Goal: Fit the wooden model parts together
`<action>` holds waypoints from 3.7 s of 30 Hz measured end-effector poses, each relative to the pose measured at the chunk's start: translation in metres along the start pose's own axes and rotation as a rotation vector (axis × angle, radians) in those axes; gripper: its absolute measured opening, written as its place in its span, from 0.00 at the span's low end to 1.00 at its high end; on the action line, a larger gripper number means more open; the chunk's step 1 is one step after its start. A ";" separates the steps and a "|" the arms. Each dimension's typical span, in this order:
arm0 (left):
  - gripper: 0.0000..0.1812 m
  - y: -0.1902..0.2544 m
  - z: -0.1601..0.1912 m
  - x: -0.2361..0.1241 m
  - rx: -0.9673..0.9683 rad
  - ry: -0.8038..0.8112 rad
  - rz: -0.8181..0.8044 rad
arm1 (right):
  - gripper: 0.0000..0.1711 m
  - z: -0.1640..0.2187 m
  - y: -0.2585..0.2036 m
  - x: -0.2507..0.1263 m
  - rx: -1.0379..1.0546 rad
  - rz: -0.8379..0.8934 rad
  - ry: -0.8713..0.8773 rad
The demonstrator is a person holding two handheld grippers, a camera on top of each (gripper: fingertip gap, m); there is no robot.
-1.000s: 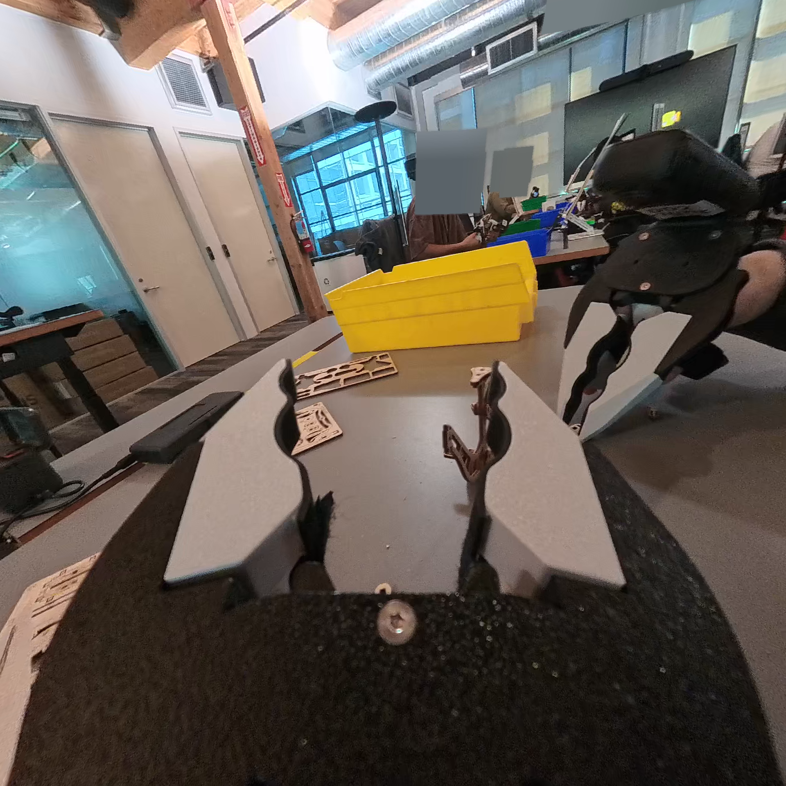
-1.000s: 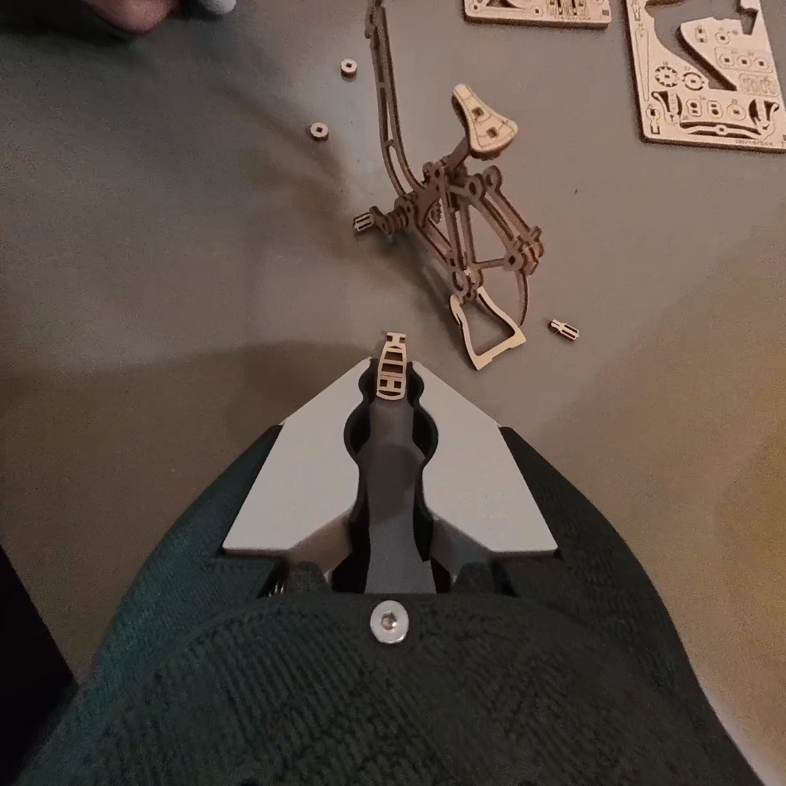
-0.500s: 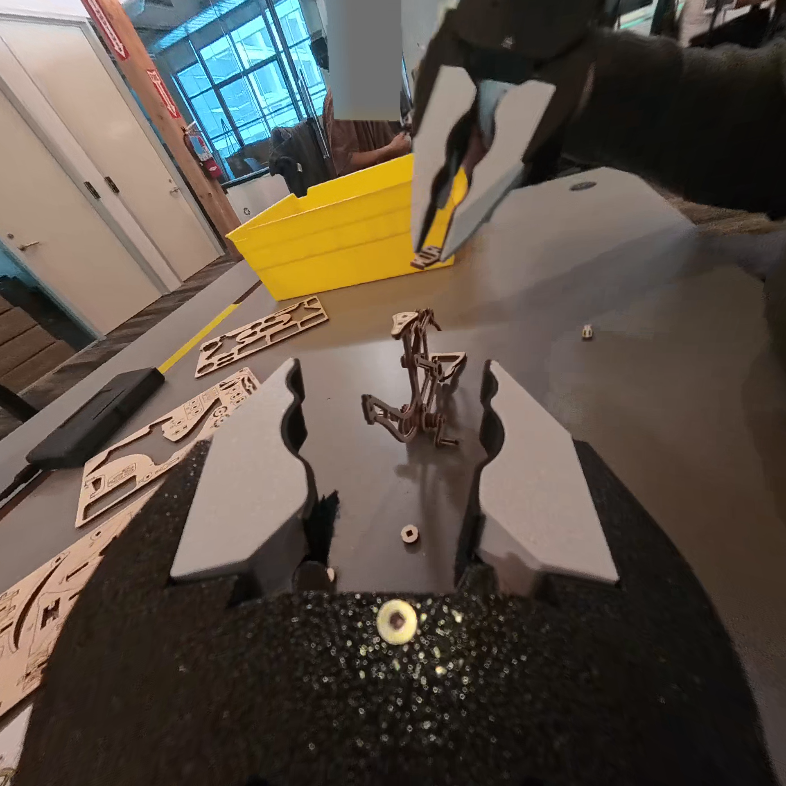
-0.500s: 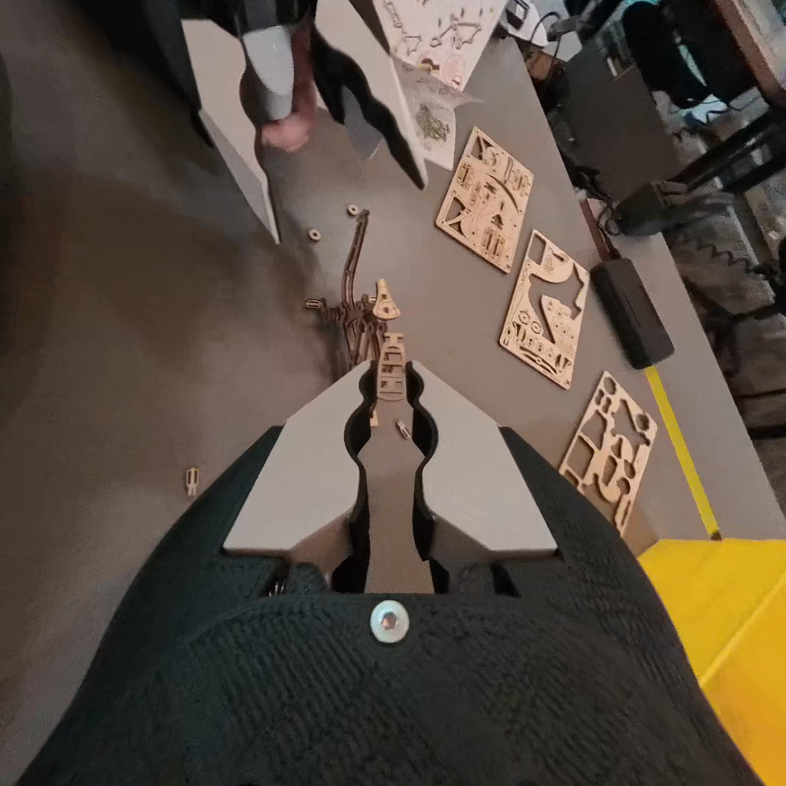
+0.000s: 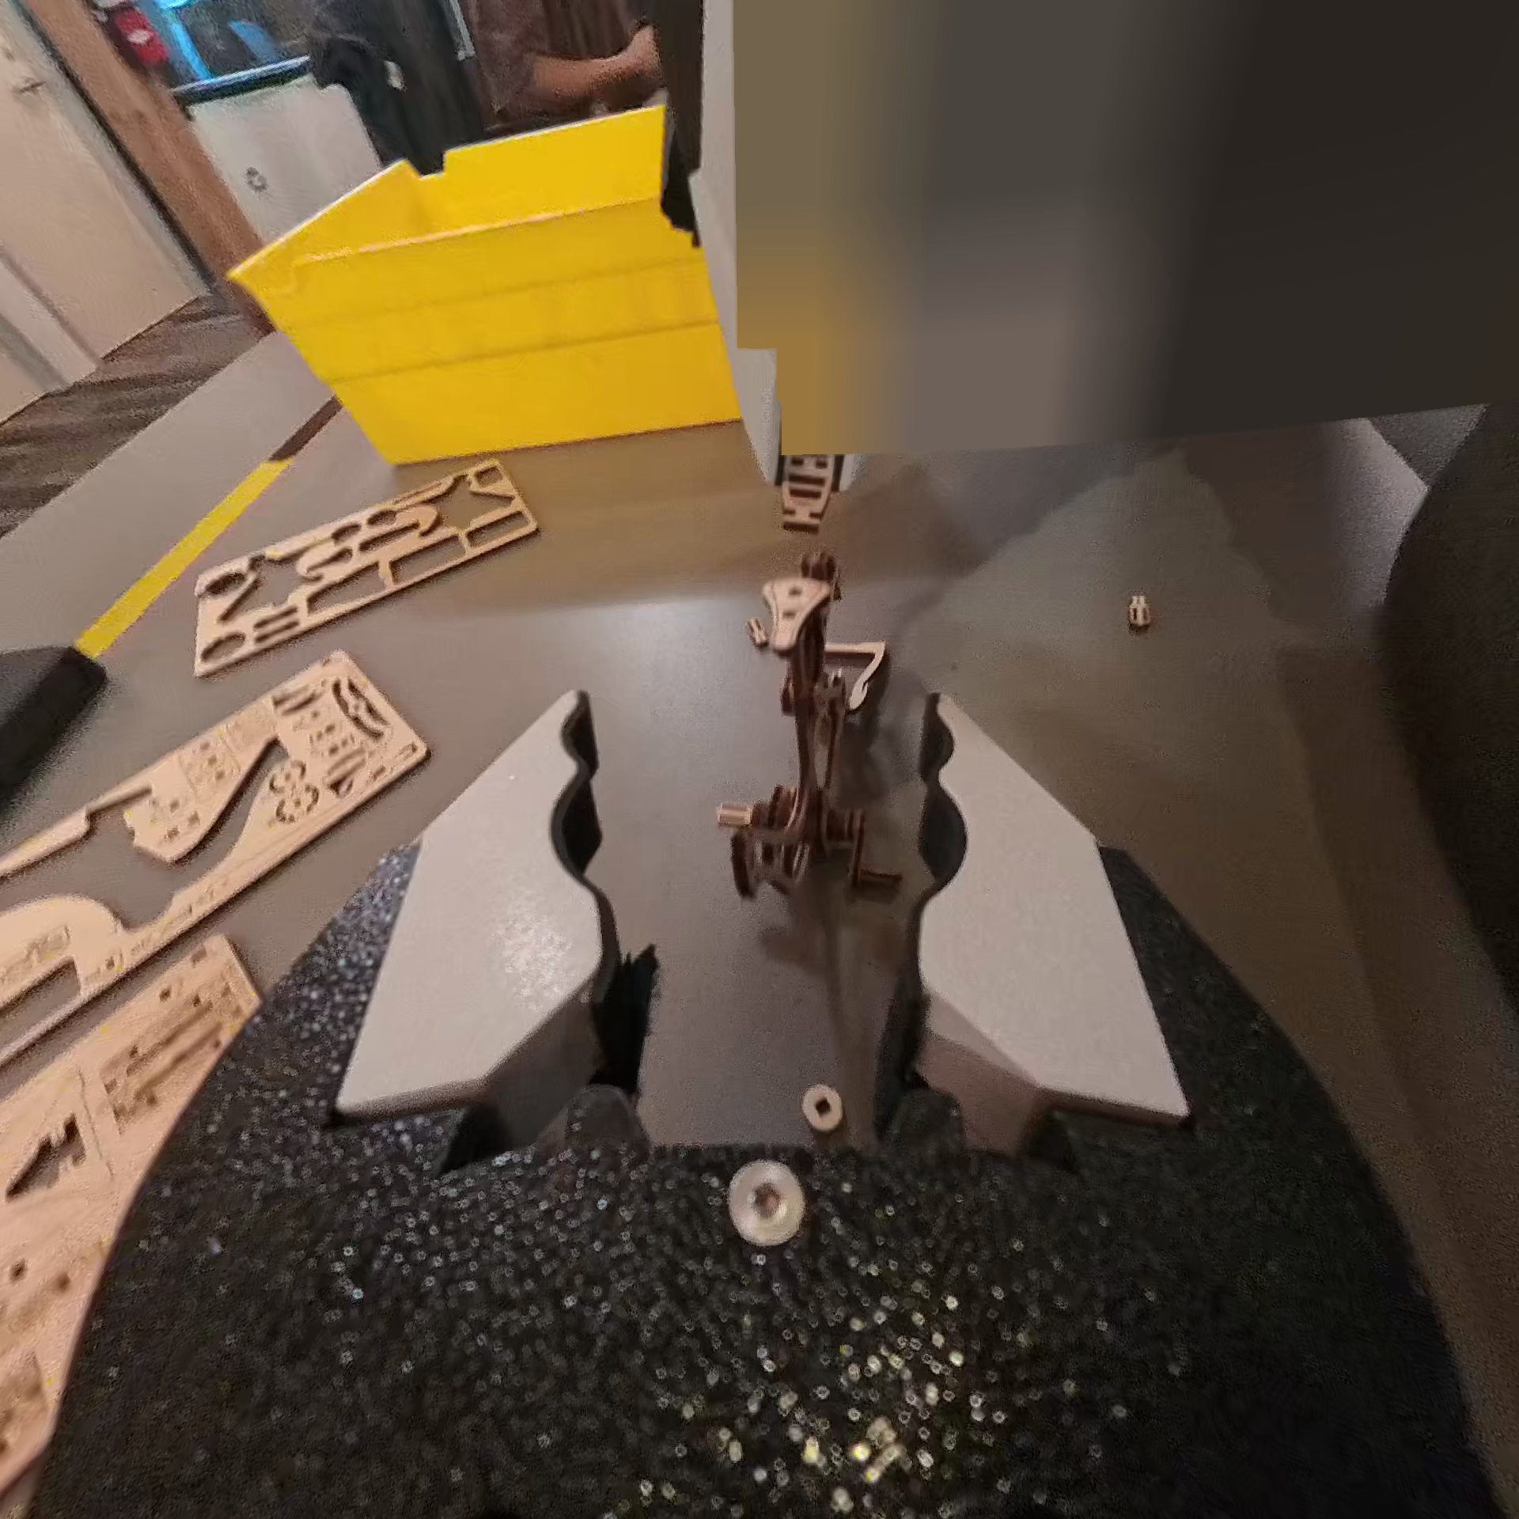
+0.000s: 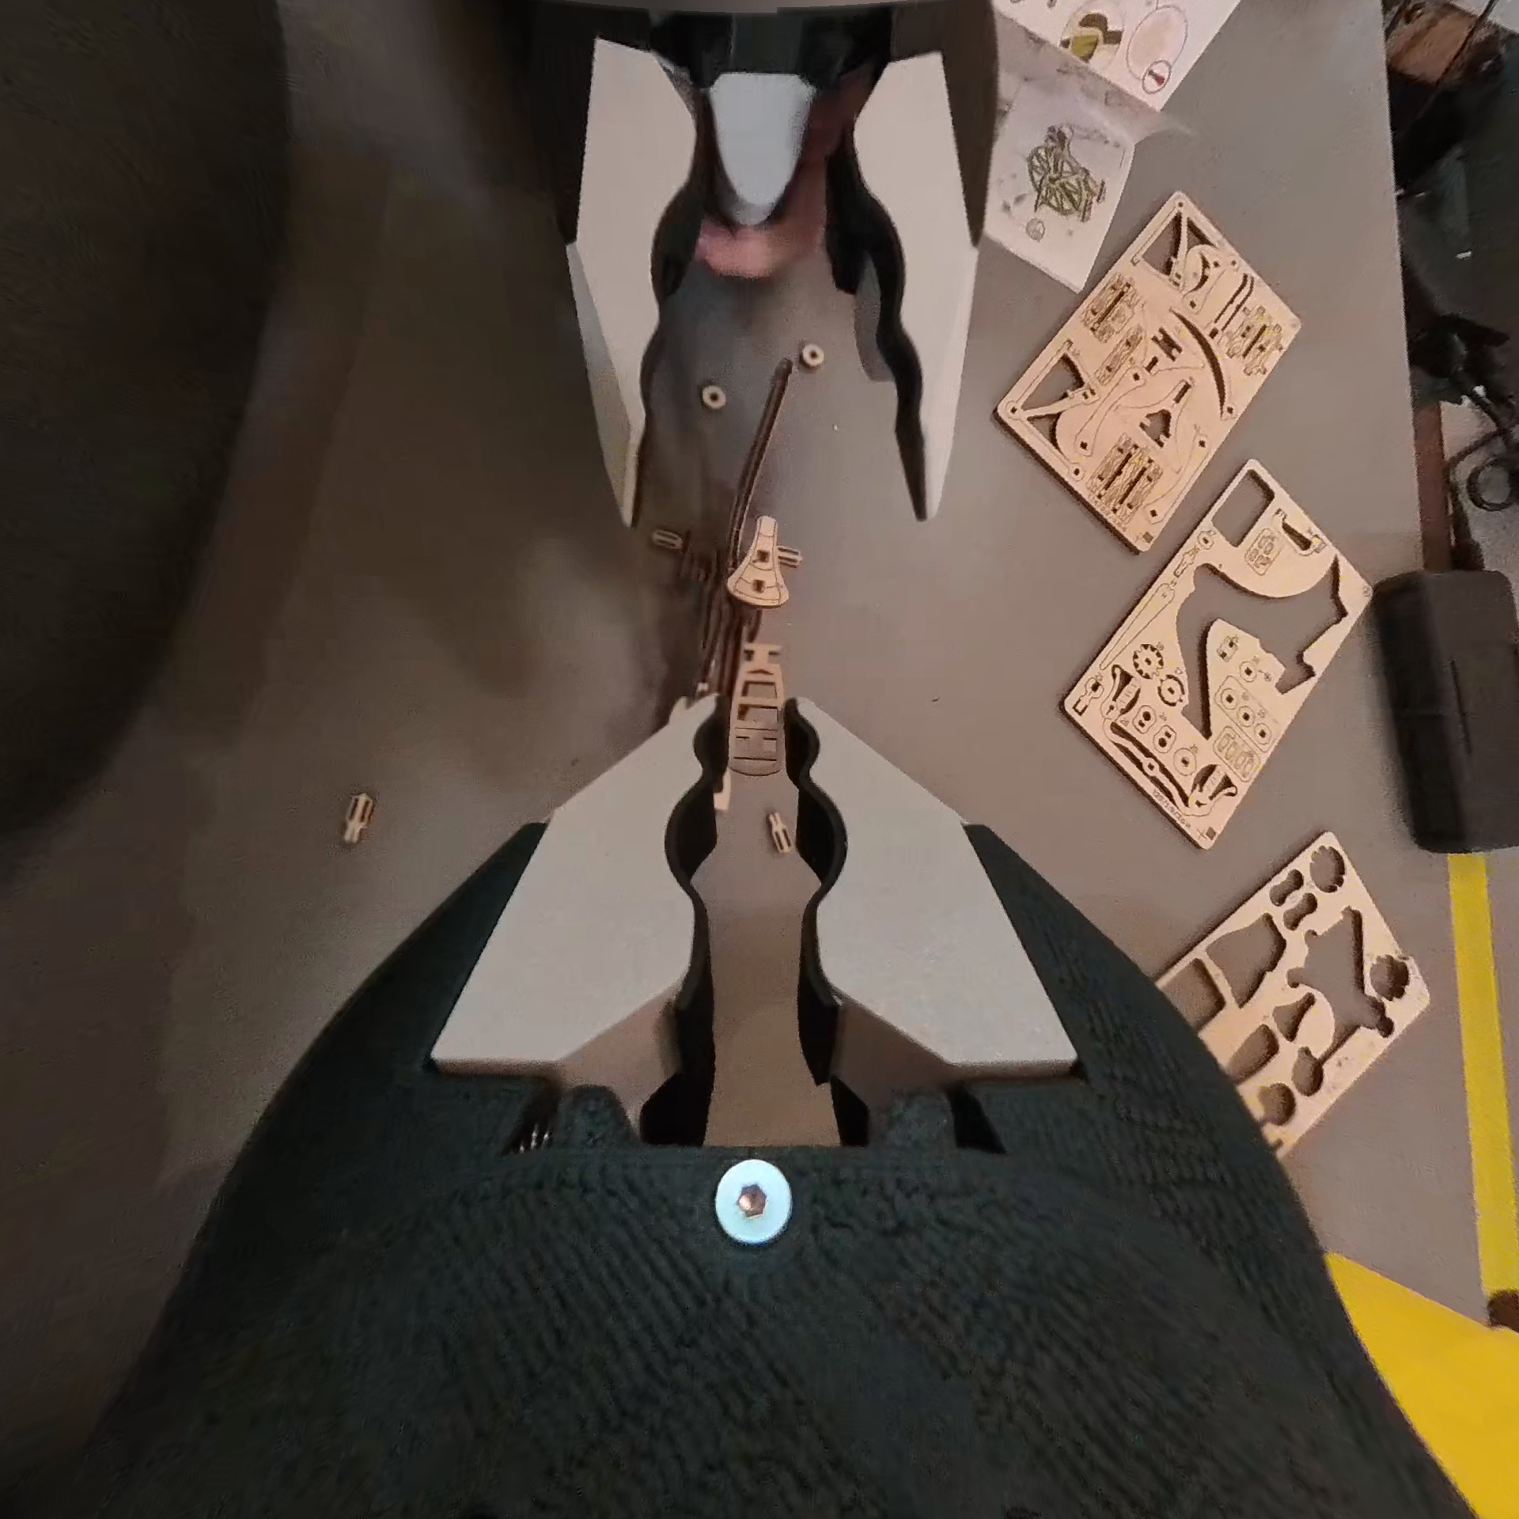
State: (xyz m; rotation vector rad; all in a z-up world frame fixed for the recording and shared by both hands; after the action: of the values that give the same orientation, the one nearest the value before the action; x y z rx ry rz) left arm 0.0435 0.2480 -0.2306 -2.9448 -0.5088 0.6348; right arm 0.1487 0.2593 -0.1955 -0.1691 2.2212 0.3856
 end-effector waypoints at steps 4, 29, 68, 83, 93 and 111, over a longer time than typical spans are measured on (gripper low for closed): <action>0.31 -0.003 -0.018 0.007 0.079 0.011 0.045 | 0.07 -0.005 -0.001 -0.004 0.015 -0.009 0.030; 0.04 0.003 0.006 0.028 -0.025 -0.141 0.247 | 0.07 -0.004 -0.001 0.019 0.057 -0.052 0.025; 0.04 0.004 0.006 0.031 -0.014 -0.150 0.218 | 0.07 0.001 0.004 0.022 0.111 -0.046 0.012; 0.04 0.003 0.006 0.031 -0.018 -0.144 0.218 | 0.11 0.007 0.008 0.018 0.144 -0.026 0.040; 0.04 0.003 0.006 0.031 -0.018 -0.143 0.218 | 0.15 0.002 0.008 0.007 0.160 0.019 0.269; 0.04 0.001 0.006 0.031 -0.019 -0.134 0.215 | 0.12 0.025 0.004 0.019 0.253 0.081 0.580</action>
State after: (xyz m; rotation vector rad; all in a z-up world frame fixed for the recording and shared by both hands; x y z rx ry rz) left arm 0.0677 0.2571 -0.2485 -3.0138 -0.2088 0.8588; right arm 0.1540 0.2713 -0.2244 -0.0563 2.8304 0.0967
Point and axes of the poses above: each gripper's, where its closed fingertips meet, x out along the fingers, z out of its underside, y = z × x across the jaws, the point moved 4 cm from there along -x, back along the fingers, and after that the axes turned 3 degrees about -y, right-handed, at the moved point
